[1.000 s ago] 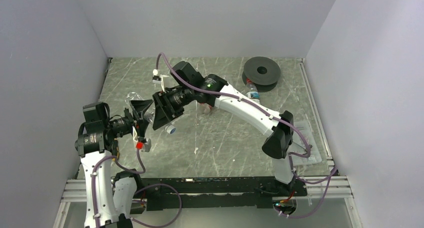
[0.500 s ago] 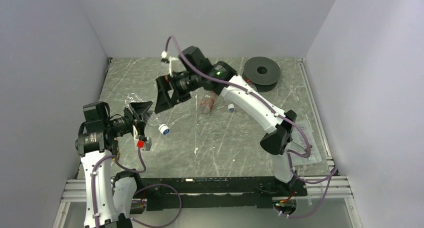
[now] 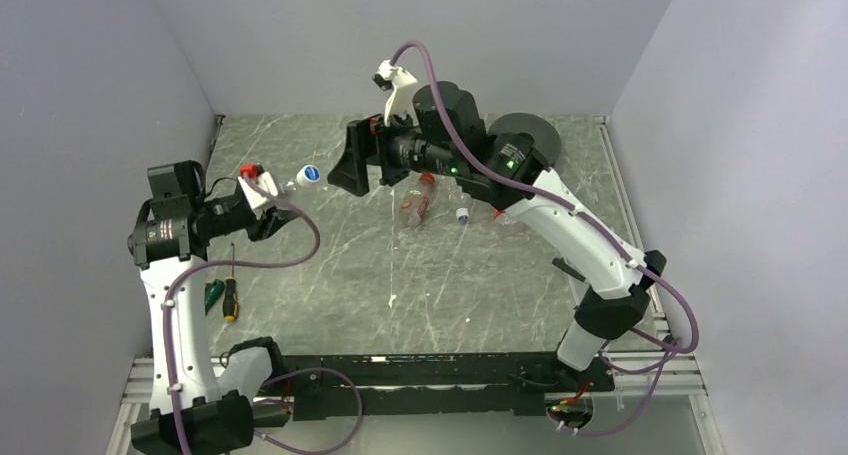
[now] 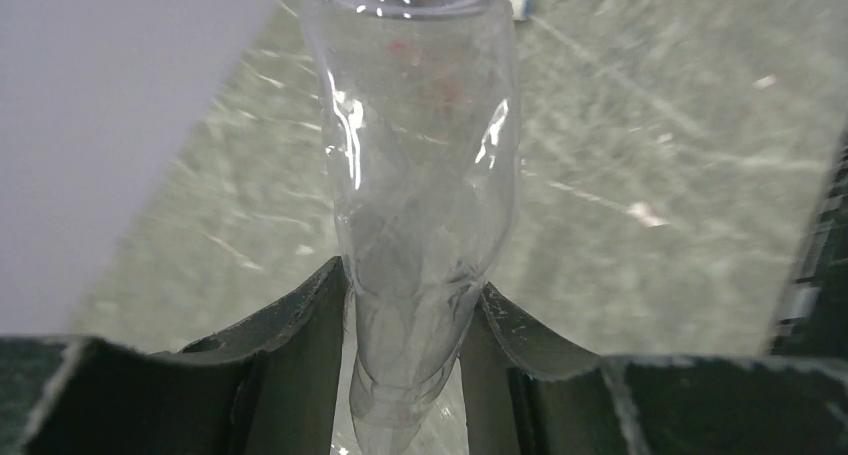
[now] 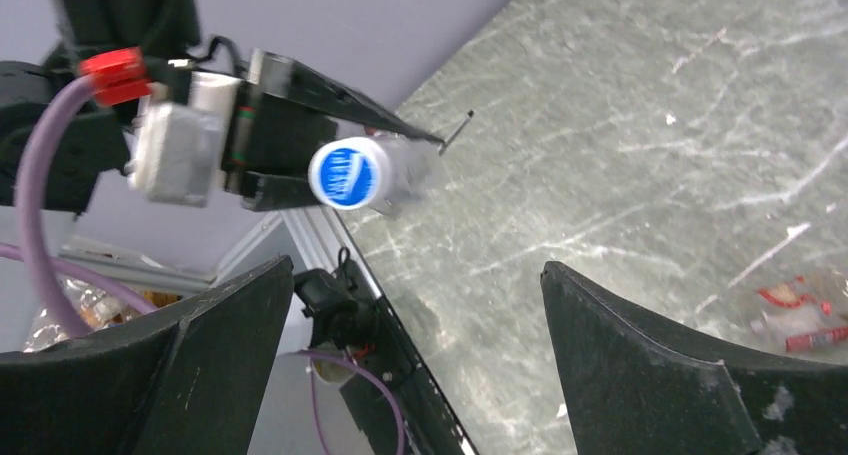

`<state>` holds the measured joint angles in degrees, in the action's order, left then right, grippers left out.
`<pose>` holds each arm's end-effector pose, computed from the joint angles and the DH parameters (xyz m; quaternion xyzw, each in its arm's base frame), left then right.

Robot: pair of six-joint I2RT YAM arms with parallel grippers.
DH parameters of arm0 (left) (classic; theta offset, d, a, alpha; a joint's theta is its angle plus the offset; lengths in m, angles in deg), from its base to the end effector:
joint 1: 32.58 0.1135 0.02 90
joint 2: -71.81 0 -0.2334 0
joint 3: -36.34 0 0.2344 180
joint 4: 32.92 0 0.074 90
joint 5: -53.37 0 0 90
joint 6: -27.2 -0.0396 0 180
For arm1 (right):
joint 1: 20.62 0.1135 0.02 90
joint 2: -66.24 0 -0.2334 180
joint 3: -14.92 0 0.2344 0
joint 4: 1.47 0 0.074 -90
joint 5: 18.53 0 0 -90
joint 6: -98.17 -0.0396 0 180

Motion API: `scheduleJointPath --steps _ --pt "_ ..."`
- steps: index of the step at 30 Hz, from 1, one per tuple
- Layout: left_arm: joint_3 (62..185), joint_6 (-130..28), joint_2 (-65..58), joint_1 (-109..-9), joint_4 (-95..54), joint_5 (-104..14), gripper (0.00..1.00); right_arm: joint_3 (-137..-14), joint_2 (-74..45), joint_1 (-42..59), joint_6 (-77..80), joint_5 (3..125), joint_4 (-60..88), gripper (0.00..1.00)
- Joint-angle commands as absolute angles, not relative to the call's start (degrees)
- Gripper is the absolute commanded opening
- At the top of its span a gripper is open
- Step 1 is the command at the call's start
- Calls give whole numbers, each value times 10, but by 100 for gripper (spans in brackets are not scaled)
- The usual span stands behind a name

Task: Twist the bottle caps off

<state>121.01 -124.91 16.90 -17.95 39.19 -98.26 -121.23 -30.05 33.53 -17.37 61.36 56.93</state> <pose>0.1616 0.0062 0.3583 0.5057 0.6359 -0.1521 0.5629 0.1892 0.2737 0.4598 -0.2497 0.7708 0.4276 0.4008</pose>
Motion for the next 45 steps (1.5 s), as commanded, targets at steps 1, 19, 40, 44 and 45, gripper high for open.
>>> scheduleJointPath --steps 1,19,40,44,45 --pt "1189 -1017 190 -182 414 -1007 23 -1213 -309 367 -177 683 496 96" --pt "1155 -824 214 -225 344 -1039 23 -1299 -391 419 -194 767 444 71" --pt "1151 -638 214 -253 175 -989 27 -1238 -374 425 -229 788 410 19" --pt "1155 -636 219 -254 179 -1008 63 -1241 -371 425 -224 806 407 0" --pt "1155 -632 221 -254 177 -1010 75 -1241 -369 425 -221 808 405 0"
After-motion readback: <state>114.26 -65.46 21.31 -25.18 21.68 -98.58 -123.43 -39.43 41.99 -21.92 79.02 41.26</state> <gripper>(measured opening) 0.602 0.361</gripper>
